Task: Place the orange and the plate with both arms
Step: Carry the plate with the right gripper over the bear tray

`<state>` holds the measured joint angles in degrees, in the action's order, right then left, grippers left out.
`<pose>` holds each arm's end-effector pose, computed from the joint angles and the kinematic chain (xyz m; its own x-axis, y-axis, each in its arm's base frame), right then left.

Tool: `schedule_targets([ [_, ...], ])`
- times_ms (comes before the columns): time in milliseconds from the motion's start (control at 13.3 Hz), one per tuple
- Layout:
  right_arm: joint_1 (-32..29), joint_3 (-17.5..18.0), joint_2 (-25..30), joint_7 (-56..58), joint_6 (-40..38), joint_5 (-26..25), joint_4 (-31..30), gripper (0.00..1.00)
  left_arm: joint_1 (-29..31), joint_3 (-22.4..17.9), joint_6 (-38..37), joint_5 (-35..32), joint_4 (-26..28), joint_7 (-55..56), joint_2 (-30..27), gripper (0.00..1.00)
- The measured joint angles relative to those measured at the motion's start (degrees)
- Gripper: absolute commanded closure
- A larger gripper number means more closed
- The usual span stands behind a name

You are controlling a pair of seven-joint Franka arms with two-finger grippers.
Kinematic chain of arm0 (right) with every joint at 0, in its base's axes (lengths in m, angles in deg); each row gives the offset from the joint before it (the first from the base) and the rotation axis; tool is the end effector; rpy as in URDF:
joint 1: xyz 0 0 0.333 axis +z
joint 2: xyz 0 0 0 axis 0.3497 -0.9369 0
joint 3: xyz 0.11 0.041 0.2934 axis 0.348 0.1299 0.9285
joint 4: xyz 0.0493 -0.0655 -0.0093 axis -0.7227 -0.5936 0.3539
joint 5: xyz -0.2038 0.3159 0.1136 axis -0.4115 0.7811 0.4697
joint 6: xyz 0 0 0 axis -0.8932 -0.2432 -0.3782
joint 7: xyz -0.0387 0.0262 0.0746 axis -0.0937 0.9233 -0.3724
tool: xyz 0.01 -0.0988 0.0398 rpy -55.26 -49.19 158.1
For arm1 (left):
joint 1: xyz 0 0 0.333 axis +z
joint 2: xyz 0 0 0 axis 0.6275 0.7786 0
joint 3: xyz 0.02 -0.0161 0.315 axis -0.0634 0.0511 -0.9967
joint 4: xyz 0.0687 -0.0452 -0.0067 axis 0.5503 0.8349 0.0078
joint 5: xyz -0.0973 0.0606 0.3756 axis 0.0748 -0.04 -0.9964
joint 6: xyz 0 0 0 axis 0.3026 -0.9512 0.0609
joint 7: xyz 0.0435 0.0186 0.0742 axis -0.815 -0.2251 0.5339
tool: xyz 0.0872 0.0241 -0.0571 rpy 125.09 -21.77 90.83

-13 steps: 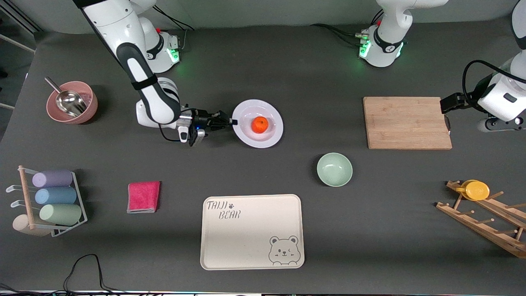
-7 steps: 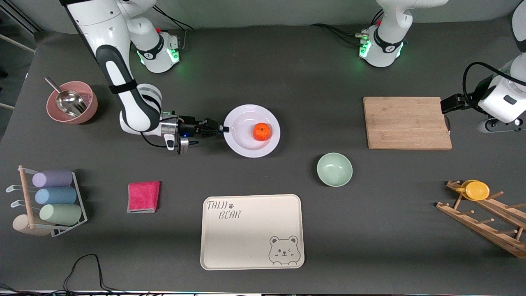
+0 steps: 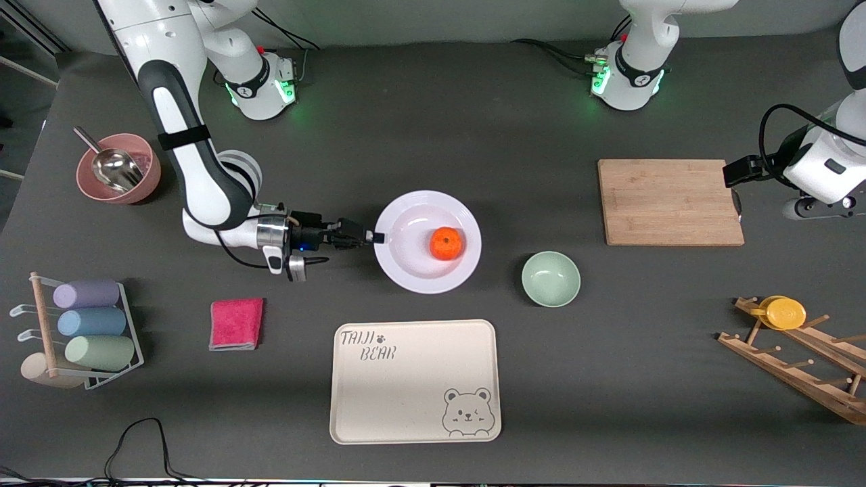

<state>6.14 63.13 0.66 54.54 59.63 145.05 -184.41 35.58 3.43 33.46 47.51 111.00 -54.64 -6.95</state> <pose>0.5456 0.2390 0.2738 0.9969 -0.0633 -0.0477 -0.0640 -0.2879 -0.9555 0.5270 -0.0039 0.5497 0.9786 0.0720 -0.1929 0.0576 -0.9952 -0.0792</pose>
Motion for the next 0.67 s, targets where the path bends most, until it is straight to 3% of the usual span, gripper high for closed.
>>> schedule_targets([
  [300,-1.6,-0.2,-8.3,-7.6,0.2,0.0,14.1,1.00,0.0,0.0,0.0,0.0,0.0,0.0,0.1,0.00],
  [525,-3.5,-0.2,-18.2,-14.5,0.2,-0.4,29.4,1.00,0.0,0.0,0.0,0.0,0.0,0.0,0.1,0.00],
  [675,-4.9,-0.3,-24.8,-18.7,0.6,-3.2,39.5,1.00,0.0,0.0,0.0,0.0,0.1,0.0,0.1,0.00],
])
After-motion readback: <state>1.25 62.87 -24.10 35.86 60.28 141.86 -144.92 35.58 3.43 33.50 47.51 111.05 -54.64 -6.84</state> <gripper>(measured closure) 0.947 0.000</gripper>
